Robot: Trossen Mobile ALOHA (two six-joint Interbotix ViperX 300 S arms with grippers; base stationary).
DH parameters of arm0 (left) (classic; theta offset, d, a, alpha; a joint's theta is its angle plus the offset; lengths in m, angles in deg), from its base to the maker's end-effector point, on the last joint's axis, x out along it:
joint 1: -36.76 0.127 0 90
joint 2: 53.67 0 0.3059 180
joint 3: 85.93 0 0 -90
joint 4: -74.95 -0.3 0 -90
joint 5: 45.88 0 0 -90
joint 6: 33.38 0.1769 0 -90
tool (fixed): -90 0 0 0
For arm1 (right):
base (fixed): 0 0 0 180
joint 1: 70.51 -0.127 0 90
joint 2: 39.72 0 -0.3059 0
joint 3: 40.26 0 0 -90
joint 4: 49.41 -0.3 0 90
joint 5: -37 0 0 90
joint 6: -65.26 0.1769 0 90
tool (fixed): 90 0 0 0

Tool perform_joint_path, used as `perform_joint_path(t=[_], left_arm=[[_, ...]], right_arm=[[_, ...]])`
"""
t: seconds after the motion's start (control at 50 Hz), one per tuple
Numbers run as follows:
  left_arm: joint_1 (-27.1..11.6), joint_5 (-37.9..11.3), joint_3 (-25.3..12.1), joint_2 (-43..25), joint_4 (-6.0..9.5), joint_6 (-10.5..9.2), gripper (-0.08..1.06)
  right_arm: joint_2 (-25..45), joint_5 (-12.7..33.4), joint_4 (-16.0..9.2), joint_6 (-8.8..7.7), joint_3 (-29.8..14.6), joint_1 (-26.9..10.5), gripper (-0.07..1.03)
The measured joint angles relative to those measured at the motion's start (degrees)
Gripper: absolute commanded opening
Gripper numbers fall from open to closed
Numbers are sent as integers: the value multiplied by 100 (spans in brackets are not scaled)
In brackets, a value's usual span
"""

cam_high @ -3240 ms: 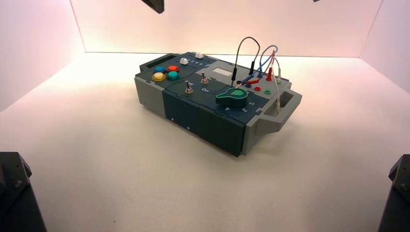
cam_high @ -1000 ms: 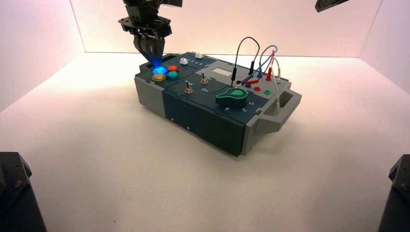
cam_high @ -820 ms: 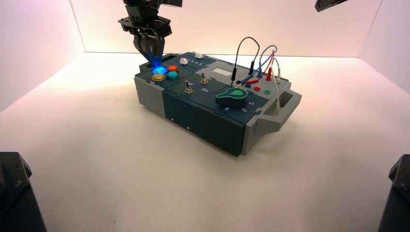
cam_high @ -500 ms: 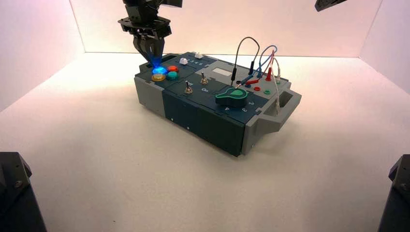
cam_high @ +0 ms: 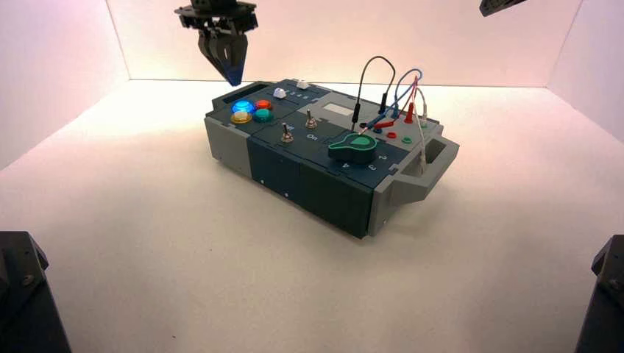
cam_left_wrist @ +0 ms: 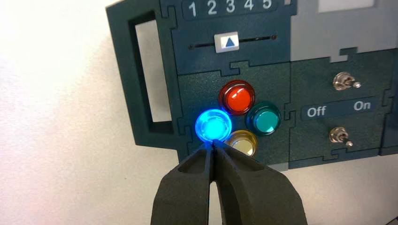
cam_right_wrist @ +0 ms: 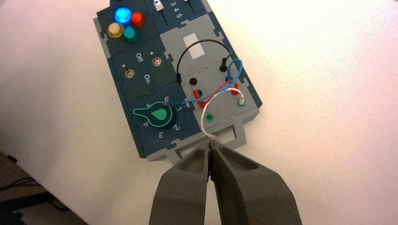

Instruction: Push the blue button with the left gripper.

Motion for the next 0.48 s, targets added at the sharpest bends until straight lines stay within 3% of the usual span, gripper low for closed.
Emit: perform_joint_path(t=[0.48], left_arm=[[9,-26,0,149,0,0,-3]], right_arm=[[0,62,0,0,-9,0,-2]])
